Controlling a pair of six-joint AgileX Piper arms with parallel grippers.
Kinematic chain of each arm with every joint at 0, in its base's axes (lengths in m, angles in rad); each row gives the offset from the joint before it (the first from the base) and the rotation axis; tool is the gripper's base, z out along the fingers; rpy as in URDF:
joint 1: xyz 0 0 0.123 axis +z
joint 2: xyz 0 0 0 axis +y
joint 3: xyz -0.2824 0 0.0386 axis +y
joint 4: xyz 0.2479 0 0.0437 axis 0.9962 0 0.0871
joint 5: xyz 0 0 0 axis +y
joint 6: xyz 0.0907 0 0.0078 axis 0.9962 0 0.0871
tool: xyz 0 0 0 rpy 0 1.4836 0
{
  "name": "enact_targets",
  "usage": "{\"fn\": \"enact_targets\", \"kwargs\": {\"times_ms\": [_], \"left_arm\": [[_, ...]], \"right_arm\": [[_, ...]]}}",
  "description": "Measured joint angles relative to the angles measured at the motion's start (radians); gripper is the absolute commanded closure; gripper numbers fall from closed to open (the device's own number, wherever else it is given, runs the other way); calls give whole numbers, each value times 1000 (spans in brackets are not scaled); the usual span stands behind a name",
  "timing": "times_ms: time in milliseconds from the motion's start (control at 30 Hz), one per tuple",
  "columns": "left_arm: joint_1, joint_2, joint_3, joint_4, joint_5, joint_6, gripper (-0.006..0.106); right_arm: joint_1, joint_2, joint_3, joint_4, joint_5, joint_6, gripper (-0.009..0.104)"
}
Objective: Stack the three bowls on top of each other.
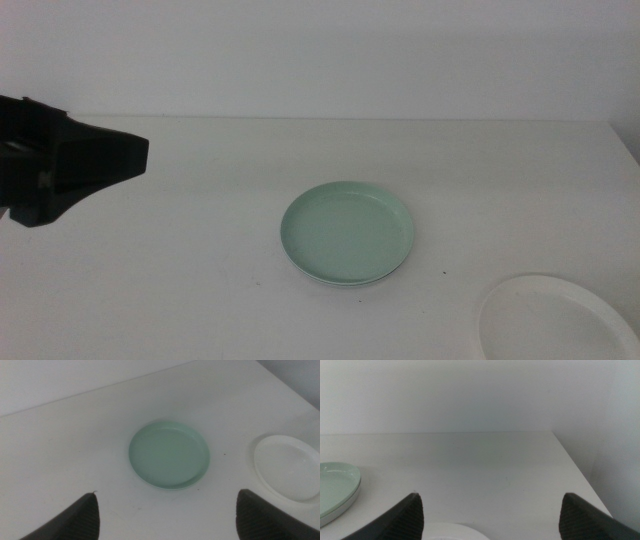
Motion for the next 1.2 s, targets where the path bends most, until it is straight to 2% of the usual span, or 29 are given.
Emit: {"fn": "enact_targets", "kwargs": {"times_ms": [200, 333, 500, 633, 833, 900, 967, 1200], "left_arm": [[0, 0, 0, 15, -8, 0, 7], [0, 0, 0, 15, -9, 0, 7], [0, 0, 0, 15, -11, 0, 7], [0, 0, 0, 15, -11, 0, 7], [0, 0, 0, 15, -12, 0, 7], [0, 0, 0, 15, -13, 0, 7], [0, 0, 0, 15, -13, 0, 7], [0, 0, 0, 15, -21, 0, 7]], "right_arm": [[0, 0, 0, 0, 0, 0, 2], [0, 0, -8, 33, -5, 11, 2], [0, 72, -175, 45, 39, 35, 2], [0, 268, -426, 63, 243, 46, 2], [0, 576, -767, 70, 783, 49, 2], [0, 645, -837, 70, 918, 49, 2], [0, 700, -873, 70, 969, 49, 2], [0, 778, -886, 97, 1001, 65, 2]]}}
